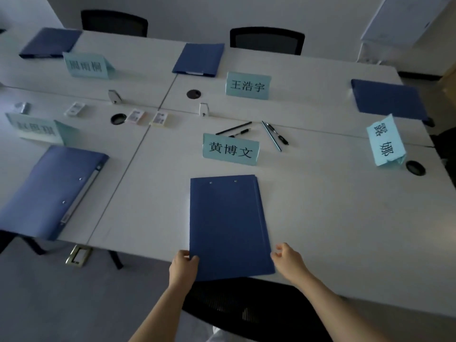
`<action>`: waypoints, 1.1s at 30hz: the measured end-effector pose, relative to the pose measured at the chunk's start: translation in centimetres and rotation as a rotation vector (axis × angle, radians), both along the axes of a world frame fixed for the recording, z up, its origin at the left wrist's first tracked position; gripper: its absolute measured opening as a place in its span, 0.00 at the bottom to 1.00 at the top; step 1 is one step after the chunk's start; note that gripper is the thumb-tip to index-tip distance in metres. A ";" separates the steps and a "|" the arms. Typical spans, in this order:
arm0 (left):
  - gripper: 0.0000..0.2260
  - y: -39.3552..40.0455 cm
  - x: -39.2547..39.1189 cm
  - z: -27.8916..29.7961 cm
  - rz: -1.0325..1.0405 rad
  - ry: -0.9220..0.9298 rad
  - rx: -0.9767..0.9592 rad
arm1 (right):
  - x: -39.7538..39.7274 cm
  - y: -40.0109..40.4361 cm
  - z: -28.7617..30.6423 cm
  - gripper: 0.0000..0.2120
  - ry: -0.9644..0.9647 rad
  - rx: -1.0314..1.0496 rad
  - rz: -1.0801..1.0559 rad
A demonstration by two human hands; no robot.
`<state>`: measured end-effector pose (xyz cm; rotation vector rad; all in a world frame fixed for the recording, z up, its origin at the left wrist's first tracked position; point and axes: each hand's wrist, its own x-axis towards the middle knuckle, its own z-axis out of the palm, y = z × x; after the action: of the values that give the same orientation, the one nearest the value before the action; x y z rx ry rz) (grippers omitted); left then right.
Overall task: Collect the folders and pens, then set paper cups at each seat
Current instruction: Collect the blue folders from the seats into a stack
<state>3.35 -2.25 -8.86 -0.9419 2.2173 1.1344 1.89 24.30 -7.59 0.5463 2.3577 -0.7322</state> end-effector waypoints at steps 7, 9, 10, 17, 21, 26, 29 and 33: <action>0.18 1.2 -1.7 0.6 0.022 -0.038 0.180 | -0.1 -0.4 -1.1 0.16 -0.042 -0.025 -0.022; 0.14 1.7 -1.8 1.6 0.116 0.002 0.277 | -0.2 -0.1 -0.7 0.17 -0.051 -0.063 -0.028; 0.12 2.0 -1.7 2.2 0.180 0.010 0.352 | -0.3 0.0 -0.1 0.17 -0.052 -0.084 -0.044; 0.09 1.5 1.3 7.5 0.406 0.124 0.709 | -1.2 0.1 4.0 0.19 0.101 -0.278 -0.167; 0.12 0.5 4.8 10.3 0.490 0.216 0.794 | -2.3 -1.3 7.7 0.10 0.157 -0.529 -0.199; 0.13 -2.2 9.9 13.3 0.586 0.374 0.840 | -2.4 -5.8 10.5 0.04 0.329 -0.657 0.033; 0.14 -4.5 13.2 14.2 0.702 0.414 0.834 | -1.2 -9.6 12.3 0.05 0.341 -0.716 0.168; 0.15 -7.7 18.0 14.5 0.868 0.469 0.848 | 0.8 -15.0 13.2 0.05 0.294 -0.780 0.359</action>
<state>21.34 -9.95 5.63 -1.3243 1.2521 2.6069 2.67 9.32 5.57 -0.3289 2.0839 -1.5091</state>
